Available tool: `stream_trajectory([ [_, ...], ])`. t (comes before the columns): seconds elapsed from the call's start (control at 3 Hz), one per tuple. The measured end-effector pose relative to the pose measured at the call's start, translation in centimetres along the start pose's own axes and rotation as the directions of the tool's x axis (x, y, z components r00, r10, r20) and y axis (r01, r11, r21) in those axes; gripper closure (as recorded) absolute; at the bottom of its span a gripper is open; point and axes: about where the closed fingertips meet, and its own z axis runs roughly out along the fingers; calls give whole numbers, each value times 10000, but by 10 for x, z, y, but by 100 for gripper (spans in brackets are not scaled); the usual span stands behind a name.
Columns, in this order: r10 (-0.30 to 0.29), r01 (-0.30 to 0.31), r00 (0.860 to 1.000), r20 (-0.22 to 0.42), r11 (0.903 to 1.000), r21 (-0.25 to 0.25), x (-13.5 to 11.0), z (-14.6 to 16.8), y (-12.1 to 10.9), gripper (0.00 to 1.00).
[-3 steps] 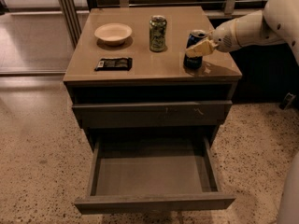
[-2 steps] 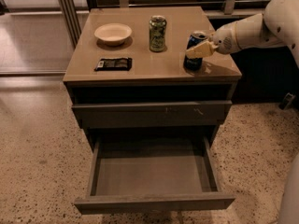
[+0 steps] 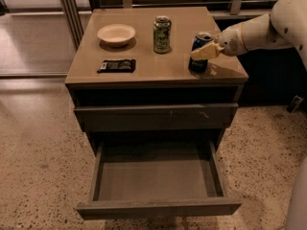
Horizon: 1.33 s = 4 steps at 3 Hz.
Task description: Pick pepsi can from middle drawer and place on counter
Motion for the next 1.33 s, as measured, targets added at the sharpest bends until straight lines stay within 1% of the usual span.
stream_trajectory([
  [0.67, 0, 0, 10000, 0, 10000, -1, 0, 0, 0, 13],
  [1.0, 0, 0, 10000, 0, 10000, -2, 0, 0, 0, 0],
  [1.33, 0, 0, 10000, -1, 10000, -3, 0, 0, 0, 0],
])
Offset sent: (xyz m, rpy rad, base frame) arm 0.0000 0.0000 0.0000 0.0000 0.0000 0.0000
